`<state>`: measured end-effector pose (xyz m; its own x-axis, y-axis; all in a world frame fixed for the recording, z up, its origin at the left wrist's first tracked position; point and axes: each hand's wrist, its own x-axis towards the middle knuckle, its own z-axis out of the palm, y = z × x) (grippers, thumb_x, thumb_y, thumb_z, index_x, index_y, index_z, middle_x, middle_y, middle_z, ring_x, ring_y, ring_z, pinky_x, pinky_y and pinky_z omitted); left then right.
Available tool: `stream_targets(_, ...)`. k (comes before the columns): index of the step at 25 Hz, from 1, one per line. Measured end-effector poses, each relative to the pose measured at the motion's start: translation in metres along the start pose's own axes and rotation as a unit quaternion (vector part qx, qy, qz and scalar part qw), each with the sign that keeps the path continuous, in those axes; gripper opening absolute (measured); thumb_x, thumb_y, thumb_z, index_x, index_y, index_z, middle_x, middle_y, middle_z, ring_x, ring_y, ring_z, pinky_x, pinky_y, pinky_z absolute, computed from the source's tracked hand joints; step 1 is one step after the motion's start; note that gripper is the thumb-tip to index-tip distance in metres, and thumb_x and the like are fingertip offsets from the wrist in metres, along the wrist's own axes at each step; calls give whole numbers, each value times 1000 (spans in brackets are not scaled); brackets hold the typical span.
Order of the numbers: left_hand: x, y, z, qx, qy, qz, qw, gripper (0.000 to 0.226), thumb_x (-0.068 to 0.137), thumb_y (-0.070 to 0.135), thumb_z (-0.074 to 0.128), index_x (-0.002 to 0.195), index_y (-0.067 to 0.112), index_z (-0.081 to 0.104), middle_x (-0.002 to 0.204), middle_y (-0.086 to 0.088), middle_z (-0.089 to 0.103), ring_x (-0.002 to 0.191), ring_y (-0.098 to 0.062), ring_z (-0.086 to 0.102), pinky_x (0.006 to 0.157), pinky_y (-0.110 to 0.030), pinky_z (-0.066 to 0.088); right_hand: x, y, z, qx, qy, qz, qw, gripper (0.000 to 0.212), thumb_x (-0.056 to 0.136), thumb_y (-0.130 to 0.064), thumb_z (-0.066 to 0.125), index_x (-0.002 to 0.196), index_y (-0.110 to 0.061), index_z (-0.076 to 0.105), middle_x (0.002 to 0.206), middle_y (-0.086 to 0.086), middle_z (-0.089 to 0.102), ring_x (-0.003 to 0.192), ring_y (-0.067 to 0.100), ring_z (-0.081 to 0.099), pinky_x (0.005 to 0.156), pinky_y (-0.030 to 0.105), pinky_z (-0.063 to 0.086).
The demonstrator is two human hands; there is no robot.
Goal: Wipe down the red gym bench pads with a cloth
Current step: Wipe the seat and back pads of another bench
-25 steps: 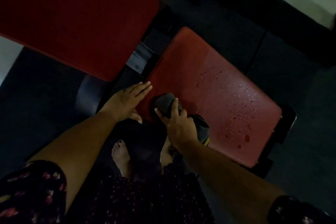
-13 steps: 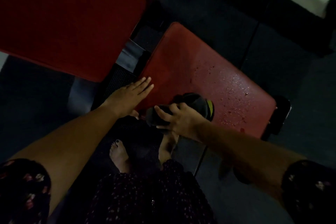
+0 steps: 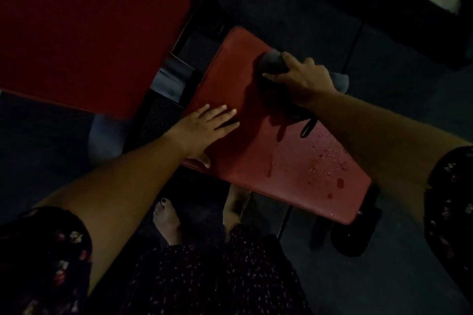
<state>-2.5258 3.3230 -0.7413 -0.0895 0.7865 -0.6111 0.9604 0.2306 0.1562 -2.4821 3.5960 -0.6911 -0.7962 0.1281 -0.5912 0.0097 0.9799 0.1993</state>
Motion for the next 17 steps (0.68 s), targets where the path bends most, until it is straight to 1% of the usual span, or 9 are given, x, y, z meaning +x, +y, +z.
stream_targets(2, 2, 3, 4, 11, 5, -15, 1000, 126, 73, 67, 65, 147, 26, -29, 154, -2, -35, 146, -24, -24, 118, -43, -9, 8, 4, -4, 80, -13, 59, 995, 55, 97, -35, 46, 141, -61, 25, 150, 5, 23, 118, 40, 43, 90, 49, 43)
stream_targets(4, 2, 5, 6, 20, 7, -26, 999, 127, 72, 67, 66, 142, 28, -34, 151, 0, -38, 147, -24, -23, 118, -44, -8, 17, 4, -6, 144, -24, 111, 983, 57, 95, -36, 49, 142, -58, 27, 147, 7, 30, 120, 40, 45, 93, 48, 44)
stream_targets(6, 2, 8, 7, 31, 11, -34, 999, 128, 72, 67, 66, 140, 28, -35, 154, -1, -34, 147, -24, -22, 118, -44, -6, 24, 5, -5, 240, -32, 159, 957, 60, 93, -37, 49, 146, -52, 25, 147, 11, 32, 121, 39, 47, 94, 45, 44)
stream_targets(8, 2, 10, 7, 29, 5, -39, 999, 128, 73, 65, 68, 144, 27, -32, 158, -3, -30, 147, -24, -21, 119, -45, -5, 29, 6, -6, 317, -50, 197, 926, 62, 94, -35, 48, 150, -43, 24, 147, 16, 34, 121, 37, 48, 96, 42, 45)
stream_targets(10, -1, 13, 7, 21, 4, -43, 999, 127, 74, 63, 69, 148, 25, -27, 158, -2, -29, 148, -24, -20, 119, -43, -5, 22, -2, -7, 336, -68, 217, 914, 62, 95, -33, 48, 151, -38, 22, 149, 17, 30, 126, 37, 44, 101, 42, 41)
stream_targets(12, -6, 14, 6, -2, 14, -52, 999, 129, 73, 62, 70, 150, 19, -25, 159, -2, -27, 148, -21, -19, 119, -39, -4, 3, -25, -2, 335, -59, 223, 914, 60, 97, -29, 47, 151, -38, 23, 152, 17, 23, 129, 37, 42, 103, 42, 39)
stream_targets(14, -11, 12, 6, -36, 19, -63, 997, 132, 72, 62, 71, 150, 14, -24, 159, -4, -27, 149, -19, -16, 120, -36, -3, -24, -59, 14, 362, -34, 216, 906, 57, 97, -26, 46, 150, -38, 28, 151, 17, 22, 122, 40, 48, 99, 43, 42)
stream_targets(17, -15, 14, 7, -65, 18, -81, 994, 131, 72, 62, 71, 151, 10, -20, 159, -8, -26, 149, -21, -15, 121, -34, -1, -72, -115, 46, 364, -8, 204, 909, 63, 93, -23, 45, 149, -44, 23, 149, 19, 21, 105, 45, 56, 86, 44, 50)
